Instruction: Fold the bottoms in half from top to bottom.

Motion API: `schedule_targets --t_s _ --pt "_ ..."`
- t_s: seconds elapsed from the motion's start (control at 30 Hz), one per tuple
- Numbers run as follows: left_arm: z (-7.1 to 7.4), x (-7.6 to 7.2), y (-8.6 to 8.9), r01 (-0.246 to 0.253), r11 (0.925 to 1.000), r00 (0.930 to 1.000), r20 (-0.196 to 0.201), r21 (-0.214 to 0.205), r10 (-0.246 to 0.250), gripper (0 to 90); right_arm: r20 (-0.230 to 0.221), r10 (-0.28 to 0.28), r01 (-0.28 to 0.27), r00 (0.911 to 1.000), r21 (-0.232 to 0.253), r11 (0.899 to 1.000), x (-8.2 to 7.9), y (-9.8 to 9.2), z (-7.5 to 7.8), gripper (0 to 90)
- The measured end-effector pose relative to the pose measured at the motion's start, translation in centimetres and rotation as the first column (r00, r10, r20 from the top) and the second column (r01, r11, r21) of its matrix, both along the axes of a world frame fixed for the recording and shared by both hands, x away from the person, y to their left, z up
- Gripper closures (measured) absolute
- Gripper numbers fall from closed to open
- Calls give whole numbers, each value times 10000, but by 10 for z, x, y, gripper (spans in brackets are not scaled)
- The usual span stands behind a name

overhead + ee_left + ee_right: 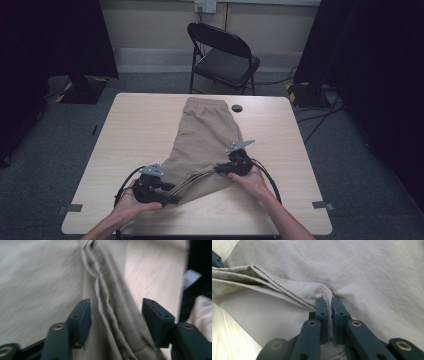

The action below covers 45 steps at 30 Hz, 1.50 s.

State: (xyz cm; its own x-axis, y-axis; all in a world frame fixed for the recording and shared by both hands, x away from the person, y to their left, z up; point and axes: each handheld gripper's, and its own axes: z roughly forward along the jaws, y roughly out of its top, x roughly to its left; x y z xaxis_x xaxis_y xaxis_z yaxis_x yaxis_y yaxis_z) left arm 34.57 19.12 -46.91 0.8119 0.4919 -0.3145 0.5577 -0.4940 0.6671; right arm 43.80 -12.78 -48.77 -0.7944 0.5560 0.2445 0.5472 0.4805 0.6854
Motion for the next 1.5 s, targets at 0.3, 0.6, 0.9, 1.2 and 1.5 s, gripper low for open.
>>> schedule_targets --t_s 0.3,0.6,0.9,1.2,1.5 --pt "0 9 11 60 9984 9999 -115 -557 -67 867 85 -134 132 9999 207 9997 -2 -9 1 821" --pt "1 24 24 -639 9952 9979 -7 -736 640 877 1119 33 -133 9937 888 9960 -18 -27 26 550" --pt "0 29 24 -644 9954 9979 18 -711 647 876 1623 30 -56 9867 158 9999 -11 -25 12 438" --pt "0 30 25 -645 9952 9979 36 -732 650 874 1741 57 -62 9847 19 10000 -1 -11 9 624" --pt "-2 28 23 -676 9959 9977 -2 -602 677 780 1409 -479 354 9889 899 9953 0 -26 17 879"
